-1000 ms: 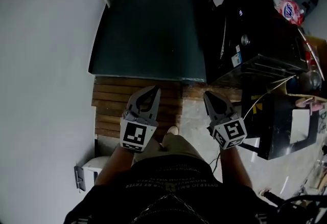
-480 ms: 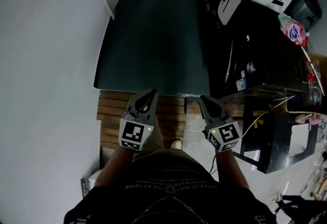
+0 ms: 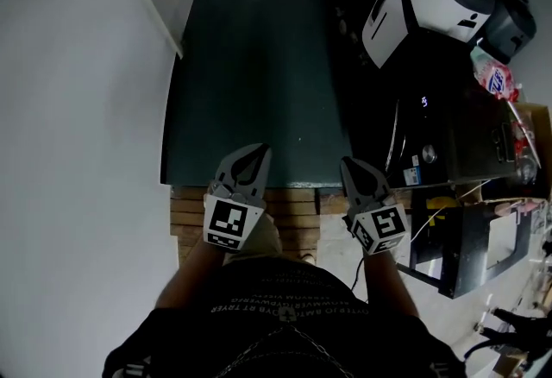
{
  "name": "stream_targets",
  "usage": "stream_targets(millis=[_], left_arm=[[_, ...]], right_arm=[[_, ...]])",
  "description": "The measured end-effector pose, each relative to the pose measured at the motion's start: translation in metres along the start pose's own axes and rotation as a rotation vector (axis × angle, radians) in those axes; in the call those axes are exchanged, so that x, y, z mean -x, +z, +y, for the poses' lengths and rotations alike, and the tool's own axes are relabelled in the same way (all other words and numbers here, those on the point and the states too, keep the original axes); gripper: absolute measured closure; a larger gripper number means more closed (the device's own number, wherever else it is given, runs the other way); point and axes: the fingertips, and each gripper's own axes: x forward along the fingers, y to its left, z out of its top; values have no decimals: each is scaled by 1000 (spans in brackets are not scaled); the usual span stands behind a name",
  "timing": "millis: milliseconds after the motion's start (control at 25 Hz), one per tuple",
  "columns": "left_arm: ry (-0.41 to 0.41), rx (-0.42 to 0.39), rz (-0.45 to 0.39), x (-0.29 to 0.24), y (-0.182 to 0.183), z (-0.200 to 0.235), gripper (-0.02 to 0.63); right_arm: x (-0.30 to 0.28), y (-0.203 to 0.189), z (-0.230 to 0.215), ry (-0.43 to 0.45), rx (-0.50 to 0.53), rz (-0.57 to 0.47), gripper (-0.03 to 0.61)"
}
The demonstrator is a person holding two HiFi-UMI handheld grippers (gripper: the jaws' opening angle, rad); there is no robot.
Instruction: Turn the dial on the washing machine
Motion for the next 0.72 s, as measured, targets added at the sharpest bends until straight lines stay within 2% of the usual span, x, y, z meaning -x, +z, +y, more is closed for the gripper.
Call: stream_targets(millis=[200, 360, 480, 720], left_arm=[[-72, -25, -2, -10, 40, 49, 615], [-148, -30, -3, -22, 69, 63, 615], [-222, -36, -21, -39, 82, 49, 615], [-380, -58, -40, -76, 101, -10, 615]], right_arm=[[-47, 58, 20, -20, -6, -5, 581], [-53, 101, 35, -39, 6, -32, 581], [-35, 106, 24, -107, 1, -19, 581], [20, 88, -30, -291, -58, 6, 581]])
